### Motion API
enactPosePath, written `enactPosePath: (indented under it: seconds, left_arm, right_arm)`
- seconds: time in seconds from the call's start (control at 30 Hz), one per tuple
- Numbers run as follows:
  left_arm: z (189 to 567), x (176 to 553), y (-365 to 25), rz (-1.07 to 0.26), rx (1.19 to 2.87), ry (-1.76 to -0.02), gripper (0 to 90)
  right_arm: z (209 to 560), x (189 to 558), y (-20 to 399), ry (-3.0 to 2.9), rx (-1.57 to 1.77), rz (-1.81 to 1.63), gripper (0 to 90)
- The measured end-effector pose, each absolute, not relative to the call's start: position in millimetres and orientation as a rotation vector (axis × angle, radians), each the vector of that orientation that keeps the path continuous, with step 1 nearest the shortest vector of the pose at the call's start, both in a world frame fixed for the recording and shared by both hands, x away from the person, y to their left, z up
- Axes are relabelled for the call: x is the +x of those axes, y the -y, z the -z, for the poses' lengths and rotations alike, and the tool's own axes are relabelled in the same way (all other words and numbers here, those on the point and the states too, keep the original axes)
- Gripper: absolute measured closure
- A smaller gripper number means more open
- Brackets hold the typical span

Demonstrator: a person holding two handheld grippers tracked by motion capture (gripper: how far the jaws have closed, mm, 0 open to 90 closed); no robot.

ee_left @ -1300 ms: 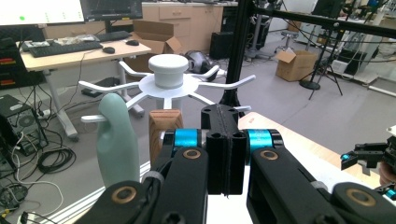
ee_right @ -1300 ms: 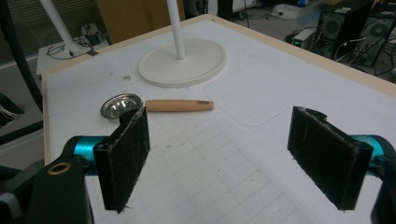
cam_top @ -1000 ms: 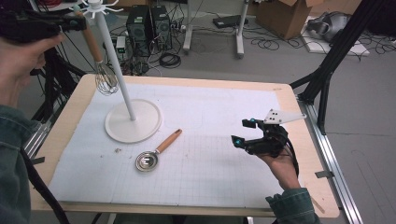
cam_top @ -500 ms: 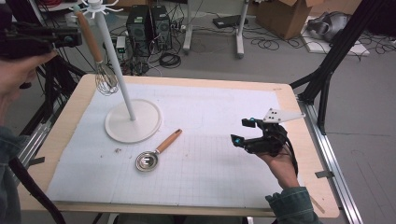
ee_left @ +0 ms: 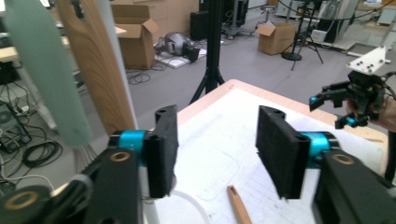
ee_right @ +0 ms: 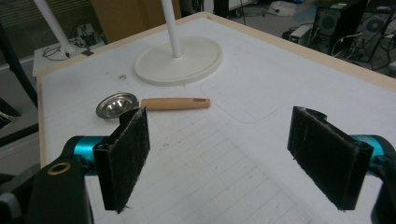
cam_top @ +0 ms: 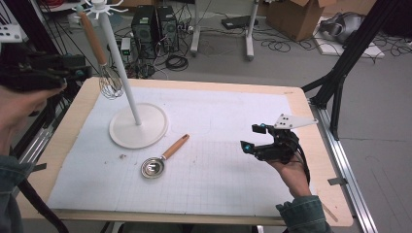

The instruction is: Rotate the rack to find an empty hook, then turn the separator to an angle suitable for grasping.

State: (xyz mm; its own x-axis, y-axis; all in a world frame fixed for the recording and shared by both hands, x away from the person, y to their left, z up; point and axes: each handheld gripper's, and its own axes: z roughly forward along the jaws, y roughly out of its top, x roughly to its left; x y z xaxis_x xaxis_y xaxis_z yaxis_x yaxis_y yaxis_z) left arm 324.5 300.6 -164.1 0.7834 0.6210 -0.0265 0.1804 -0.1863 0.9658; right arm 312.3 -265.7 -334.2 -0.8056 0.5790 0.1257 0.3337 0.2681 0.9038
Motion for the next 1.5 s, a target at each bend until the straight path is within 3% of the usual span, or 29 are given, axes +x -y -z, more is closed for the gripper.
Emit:
enactPosePath:
  seconds: [0.3, 1.5]
  left_arm:
    - [207.3, 312.7, -289.7, -0.421, 1.773, -0.623, 37.2]
    - [293.7, 300.9, -267.7, -0.357, 1.801, -0.651, 38.3]
  right_arm:
    - [341.8, 311.9, 263.1, -2.324, 0.852, -1.547, 20.0]
    - [363.6, 295.6, 261.9, -2.342, 0.885, -1.492, 19.9]
